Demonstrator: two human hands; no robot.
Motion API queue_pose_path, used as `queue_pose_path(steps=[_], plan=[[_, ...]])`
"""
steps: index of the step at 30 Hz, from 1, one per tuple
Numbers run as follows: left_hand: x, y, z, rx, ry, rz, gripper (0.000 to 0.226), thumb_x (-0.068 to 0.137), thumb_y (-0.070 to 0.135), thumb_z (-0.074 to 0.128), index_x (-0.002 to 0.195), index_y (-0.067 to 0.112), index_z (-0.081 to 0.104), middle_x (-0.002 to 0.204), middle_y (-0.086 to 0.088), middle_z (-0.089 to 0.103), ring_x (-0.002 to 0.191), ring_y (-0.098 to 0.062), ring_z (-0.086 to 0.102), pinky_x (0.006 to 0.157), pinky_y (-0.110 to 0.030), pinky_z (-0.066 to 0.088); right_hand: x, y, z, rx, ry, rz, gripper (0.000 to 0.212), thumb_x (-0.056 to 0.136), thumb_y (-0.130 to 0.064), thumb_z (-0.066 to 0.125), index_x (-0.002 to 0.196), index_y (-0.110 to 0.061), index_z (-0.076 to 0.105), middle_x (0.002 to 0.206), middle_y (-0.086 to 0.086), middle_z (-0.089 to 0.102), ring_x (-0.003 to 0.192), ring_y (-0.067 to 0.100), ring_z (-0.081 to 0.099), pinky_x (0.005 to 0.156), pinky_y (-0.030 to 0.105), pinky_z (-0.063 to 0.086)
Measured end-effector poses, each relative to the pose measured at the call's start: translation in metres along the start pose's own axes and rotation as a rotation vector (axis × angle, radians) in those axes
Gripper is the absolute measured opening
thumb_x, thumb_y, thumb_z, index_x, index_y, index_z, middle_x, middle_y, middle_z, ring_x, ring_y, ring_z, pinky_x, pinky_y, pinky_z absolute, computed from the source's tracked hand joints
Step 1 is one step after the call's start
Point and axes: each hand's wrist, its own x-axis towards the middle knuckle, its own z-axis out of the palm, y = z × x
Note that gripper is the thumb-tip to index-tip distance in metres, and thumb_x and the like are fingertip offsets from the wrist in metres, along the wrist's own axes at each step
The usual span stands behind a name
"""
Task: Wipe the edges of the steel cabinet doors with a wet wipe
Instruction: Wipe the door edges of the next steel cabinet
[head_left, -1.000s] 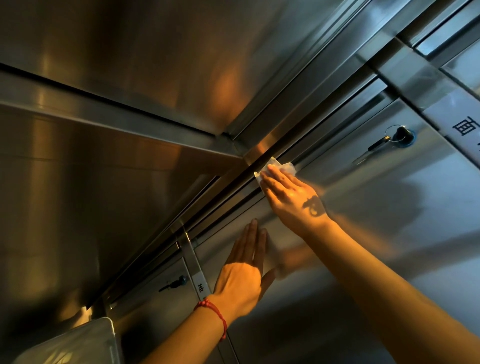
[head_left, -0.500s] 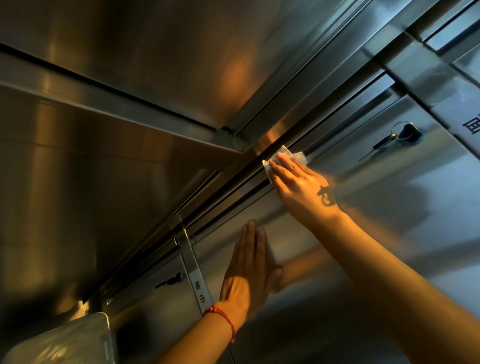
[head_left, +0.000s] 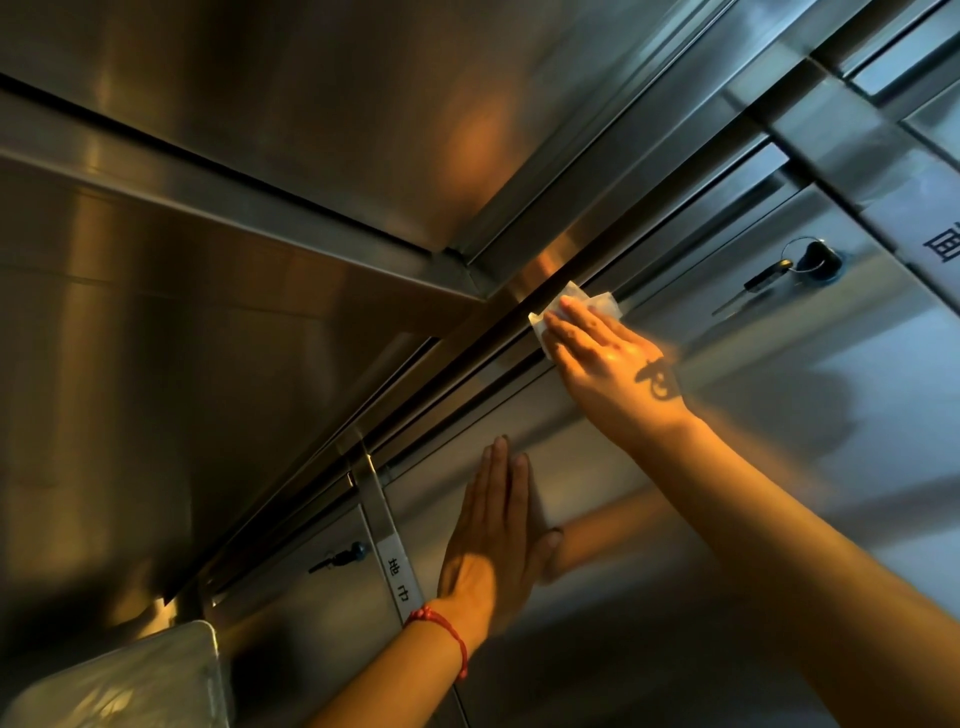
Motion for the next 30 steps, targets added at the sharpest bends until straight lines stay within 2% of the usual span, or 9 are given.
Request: queue_pose_path(steps=[2,6,10,11,14,19,23,26,30], plan=[[0.000,-0.002,-0.001,0.020,-0.001,0.014,0.079,0.095,0.052,0.025,0.127,0.021,-0.040,0.127,0.000,-0.056,0.125,-0.020,-0.046,0.107,-0.028,-0.026,-0.002,0.002,-0.001,-0.032,0.120,0.003,0.044,0.084,-0.004,0.029,0.094,0.007,0.071,0.105,0.025,0.066,0.104,0.039,0.060,0.088,0.048,0.046],[0.000,-0.002,-0.002,0.043,-0.022,0.014,0.081,0.095,0.052,0.025,0.125,0.022,-0.044,0.127,0.001,-0.056,0.123,-0.022,-0.047,0.105,-0.030,-0.028,-0.002,-0.007,0.004,-0.024,0.063,-0.026,0.048,0.084,-0.005,0.026,0.098,0.005,0.070,0.109,0.024,0.065,0.109,0.038,0.058,0.093,0.043,0.044],[0.001,-0.002,-0.006,0.091,-0.060,0.017,0.081,0.088,0.056,0.012,0.110,0.026,-0.060,0.126,0.001,-0.056,0.121,-0.024,-0.048,0.100,-0.034,-0.032,-0.001,-0.004,0.004,0.003,-0.147,-0.024,0.077,0.082,-0.021,-0.011,0.140,0.000,0.034,0.151,0.019,0.022,0.142,0.032,0.009,0.113,0.034,-0.003],[0.001,-0.002,-0.007,0.094,-0.065,0.018,0.079,0.087,0.057,0.010,0.111,0.026,-0.059,0.126,0.000,-0.056,0.122,-0.025,-0.047,0.100,-0.035,-0.032,0.000,-0.003,0.002,0.032,-0.167,0.000,0.078,0.082,-0.020,-0.011,0.138,0.001,0.038,0.149,0.020,0.025,0.141,0.034,0.012,0.113,0.035,-0.002],[0.000,-0.004,-0.007,0.119,-0.072,0.020,0.078,0.085,0.057,0.007,0.112,0.023,-0.059,0.127,-0.001,-0.054,0.121,-0.026,-0.047,0.100,-0.036,-0.032,-0.003,-0.006,0.003,-0.031,0.000,0.036,0.054,0.086,-0.007,0.018,0.106,0.007,0.067,0.119,0.025,0.060,0.117,0.039,0.051,0.100,0.046,0.037],[0.000,-0.005,-0.008,0.102,-0.080,0.026,0.081,0.089,0.056,0.011,0.113,0.021,-0.058,0.126,-0.001,-0.055,0.121,-0.025,-0.048,0.098,-0.033,-0.034,-0.001,-0.009,0.001,-0.017,-0.050,-0.011,0.074,0.081,-0.013,-0.004,0.127,0.005,0.052,0.138,0.023,0.043,0.133,0.036,0.032,0.108,0.037,0.015],[0.000,-0.004,-0.009,0.098,-0.081,0.024,0.081,0.090,0.055,0.012,0.113,0.021,-0.058,0.125,-0.001,-0.057,0.120,-0.022,-0.049,0.098,-0.032,-0.034,-0.002,-0.002,-0.001,-0.029,0.082,0.042,0.048,0.083,-0.005,0.026,0.096,0.005,0.071,0.108,0.023,0.066,0.107,0.038,0.059,0.092,0.044,0.044],[-0.001,-0.005,-0.007,0.079,-0.067,0.020,0.077,0.096,0.051,0.022,0.126,0.018,-0.041,0.127,-0.002,-0.054,0.121,-0.022,-0.048,0.101,-0.032,-0.032,-0.003,-0.006,0.003,0.012,0.114,-0.014,0.044,0.082,-0.005,0.031,0.091,0.005,0.072,0.104,0.024,0.067,0.103,0.038,0.062,0.089,0.045,0.045],[-0.002,-0.006,-0.007,0.076,-0.061,0.027,0.078,0.096,0.050,0.025,0.125,0.019,-0.040,0.128,-0.002,-0.054,0.122,-0.022,-0.048,0.101,-0.032,-0.032,-0.005,-0.002,0.002,-0.011,0.105,-0.061,0.046,0.081,-0.003,0.029,0.093,0.001,0.073,0.105,0.019,0.068,0.104,0.033,0.063,0.089,0.042,0.047]])
